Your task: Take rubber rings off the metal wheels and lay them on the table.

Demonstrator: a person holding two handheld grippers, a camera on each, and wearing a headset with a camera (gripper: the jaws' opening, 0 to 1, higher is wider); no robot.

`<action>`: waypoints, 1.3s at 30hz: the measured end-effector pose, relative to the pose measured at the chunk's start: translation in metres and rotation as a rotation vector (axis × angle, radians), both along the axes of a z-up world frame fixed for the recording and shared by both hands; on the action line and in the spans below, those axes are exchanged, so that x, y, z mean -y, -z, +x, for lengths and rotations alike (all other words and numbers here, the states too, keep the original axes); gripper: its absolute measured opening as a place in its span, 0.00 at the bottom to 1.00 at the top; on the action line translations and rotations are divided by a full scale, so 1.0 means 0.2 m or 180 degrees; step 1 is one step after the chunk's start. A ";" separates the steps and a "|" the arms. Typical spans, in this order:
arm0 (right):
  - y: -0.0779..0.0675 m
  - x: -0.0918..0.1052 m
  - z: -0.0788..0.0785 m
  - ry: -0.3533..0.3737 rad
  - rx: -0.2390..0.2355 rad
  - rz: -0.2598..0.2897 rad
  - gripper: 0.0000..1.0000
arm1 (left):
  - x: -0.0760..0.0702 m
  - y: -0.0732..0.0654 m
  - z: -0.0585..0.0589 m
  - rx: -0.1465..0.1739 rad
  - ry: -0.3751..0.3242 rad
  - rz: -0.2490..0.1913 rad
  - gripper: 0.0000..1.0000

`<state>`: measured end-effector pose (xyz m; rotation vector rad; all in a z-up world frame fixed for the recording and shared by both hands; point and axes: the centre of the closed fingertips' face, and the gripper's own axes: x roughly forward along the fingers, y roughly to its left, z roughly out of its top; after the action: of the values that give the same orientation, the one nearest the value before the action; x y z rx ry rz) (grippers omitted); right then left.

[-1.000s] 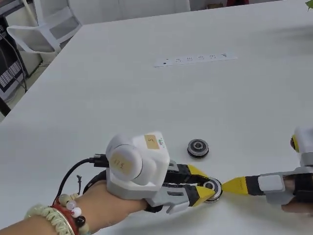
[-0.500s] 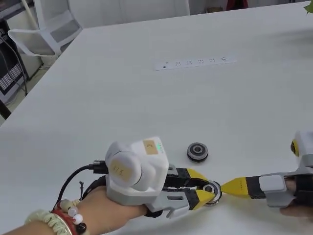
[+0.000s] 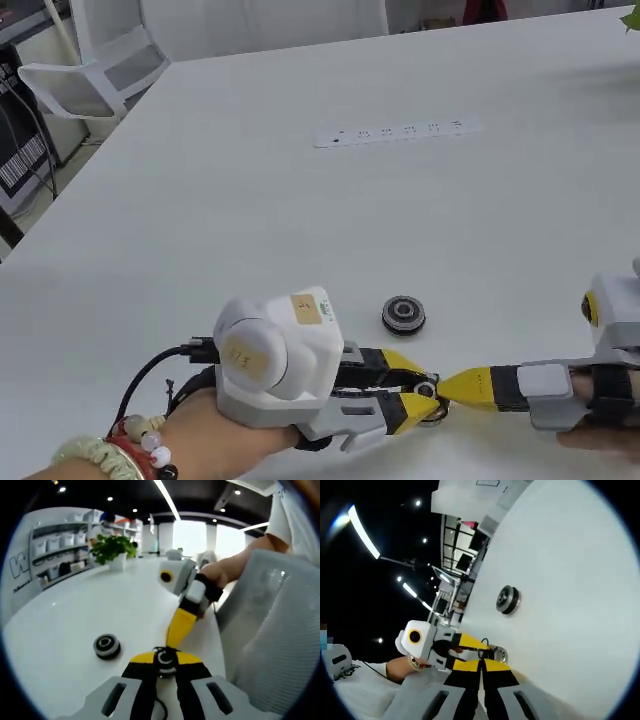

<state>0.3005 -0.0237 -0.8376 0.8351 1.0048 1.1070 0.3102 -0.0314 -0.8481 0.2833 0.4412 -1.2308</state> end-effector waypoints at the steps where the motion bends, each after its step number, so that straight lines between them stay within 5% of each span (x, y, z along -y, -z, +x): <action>1: 0.00 0.00 0.00 -0.0002 -0.0002 0.0015 0.00 | 0.00 0.00 0.00 0.0001 -0.0001 -0.0001 0.14; 21: -0.05 -0.01 -0.01 -0.0014 0.0059 0.0205 0.00 | 0.00 0.00 0.00 0.0046 0.0037 -0.0016 0.14; 23: -0.26 -0.04 0.00 -0.0009 0.0030 0.1016 0.00 | 0.00 0.00 0.00 0.0047 0.0041 -0.0009 0.14; 24: -0.26 -0.03 0.05 0.0113 0.0045 0.1051 0.00 | 0.00 0.00 0.00 0.0049 0.0041 -0.0006 0.14; 25: -0.18 0.01 0.12 0.0352 -0.0025 0.0793 0.00 | 0.00 0.00 0.00 0.0048 0.0040 -0.0005 0.14; 26: -0.15 0.03 0.15 0.0494 -0.0117 0.0719 0.00 | 0.00 0.00 0.00 0.0049 0.0041 -0.0003 0.14; 28: -0.17 0.05 0.14 0.0460 -0.0050 0.0760 0.00 | 0.00 0.00 0.00 0.0050 0.0045 0.0001 0.14; 33: -0.01 0.02 0.07 0.0158 0.0433 -0.0051 0.00 | 0.00 0.00 0.01 0.0049 0.0047 0.0000 0.14; 36: 0.02 0.00 0.04 -0.0042 0.0622 -0.0247 0.00 | 0.00 0.00 0.01 0.0050 0.0044 0.0002 0.14; 39: 0.02 0.03 0.07 0.0031 0.0734 -0.0322 0.00 | 0.00 0.00 0.01 0.0050 0.0047 0.0009 0.14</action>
<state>0.3149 -0.0288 -0.8416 0.6147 0.8552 1.1070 0.3116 -0.0316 -0.8485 0.2991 0.4280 -1.2416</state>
